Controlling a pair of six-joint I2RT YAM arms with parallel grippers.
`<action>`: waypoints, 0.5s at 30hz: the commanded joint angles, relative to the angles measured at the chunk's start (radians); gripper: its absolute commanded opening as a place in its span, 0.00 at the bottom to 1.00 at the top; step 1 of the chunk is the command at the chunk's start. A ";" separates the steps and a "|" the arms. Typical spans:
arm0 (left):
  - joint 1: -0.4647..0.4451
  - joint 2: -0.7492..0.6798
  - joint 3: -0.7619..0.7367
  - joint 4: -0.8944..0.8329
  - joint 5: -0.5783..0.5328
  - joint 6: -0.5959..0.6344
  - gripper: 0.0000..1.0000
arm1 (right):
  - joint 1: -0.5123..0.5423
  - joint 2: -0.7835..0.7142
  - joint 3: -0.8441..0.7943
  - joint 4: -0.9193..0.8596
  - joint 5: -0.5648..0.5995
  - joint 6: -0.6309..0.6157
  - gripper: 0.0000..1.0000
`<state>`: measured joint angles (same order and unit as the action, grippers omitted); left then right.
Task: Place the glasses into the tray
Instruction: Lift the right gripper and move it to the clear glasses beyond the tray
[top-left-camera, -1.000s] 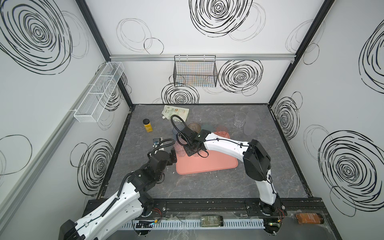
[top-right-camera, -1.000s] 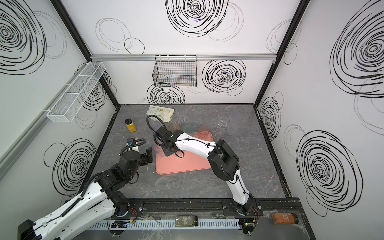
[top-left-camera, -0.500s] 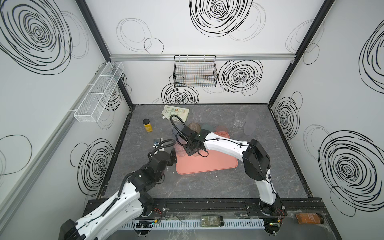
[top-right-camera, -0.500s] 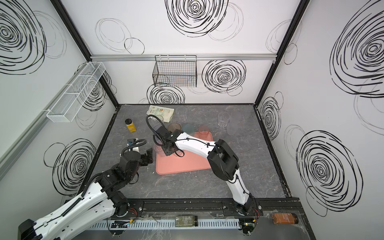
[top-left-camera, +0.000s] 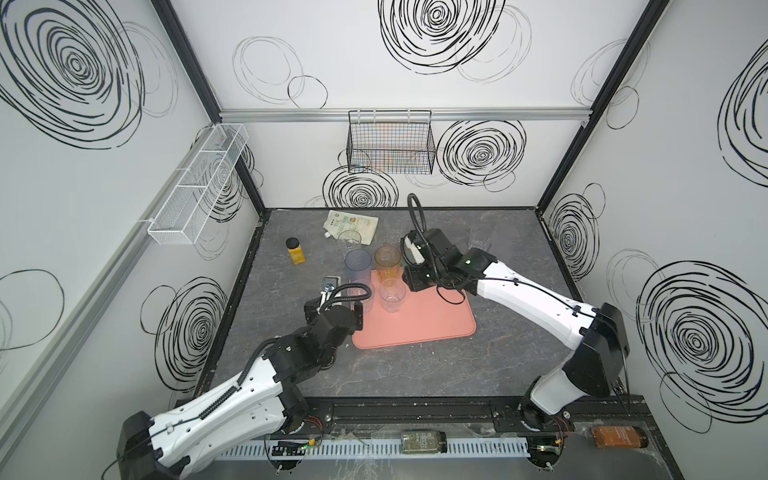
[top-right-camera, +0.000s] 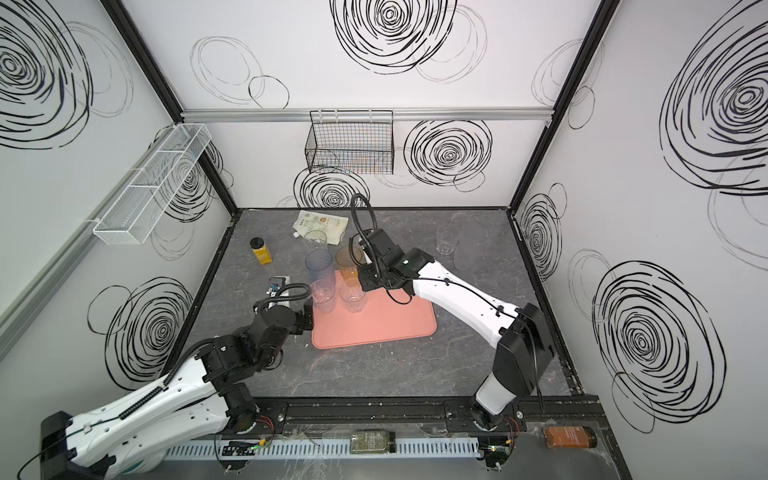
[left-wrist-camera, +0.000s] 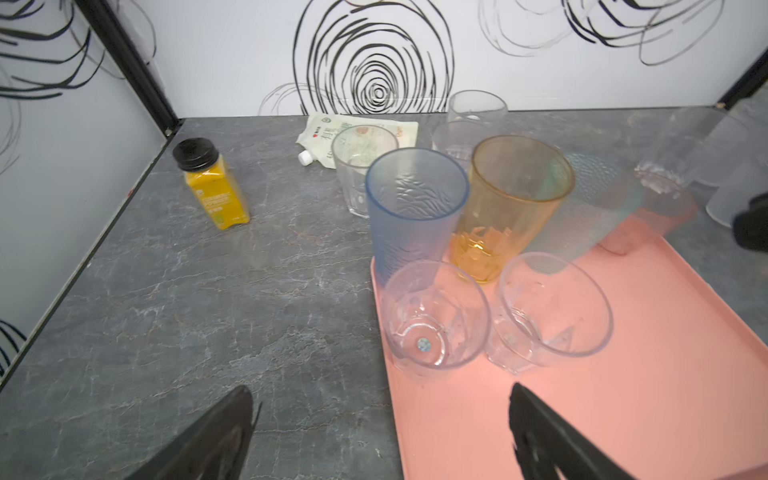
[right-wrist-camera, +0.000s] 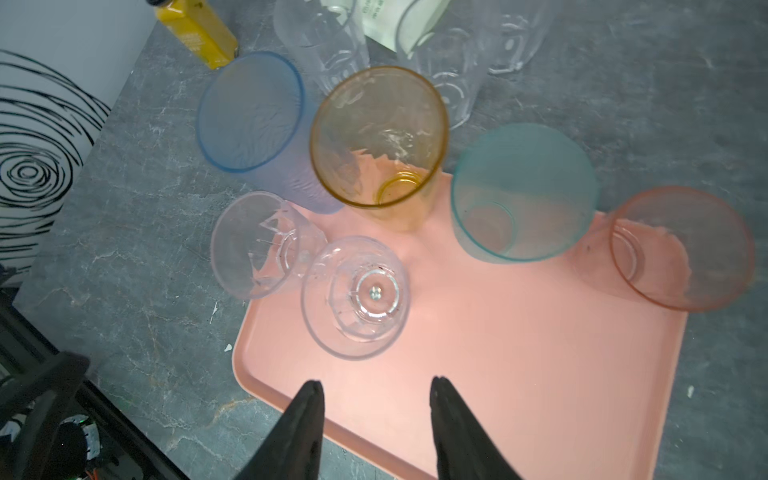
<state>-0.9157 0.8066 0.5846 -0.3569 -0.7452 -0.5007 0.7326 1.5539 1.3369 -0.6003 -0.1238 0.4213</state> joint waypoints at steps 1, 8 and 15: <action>-0.072 0.038 0.023 0.069 -0.081 0.000 0.99 | -0.059 -0.050 -0.103 0.061 -0.068 0.049 0.46; -0.149 0.149 0.026 0.177 0.003 -0.005 0.99 | -0.141 -0.116 -0.205 0.104 -0.117 0.063 0.46; 0.052 0.077 0.060 -0.031 0.079 0.068 0.98 | -0.380 -0.136 -0.125 0.033 -0.097 -0.015 0.46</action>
<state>-0.9512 0.9649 0.6319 -0.3275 -0.7044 -0.4732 0.4377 1.4570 1.1637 -0.5583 -0.2329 0.4419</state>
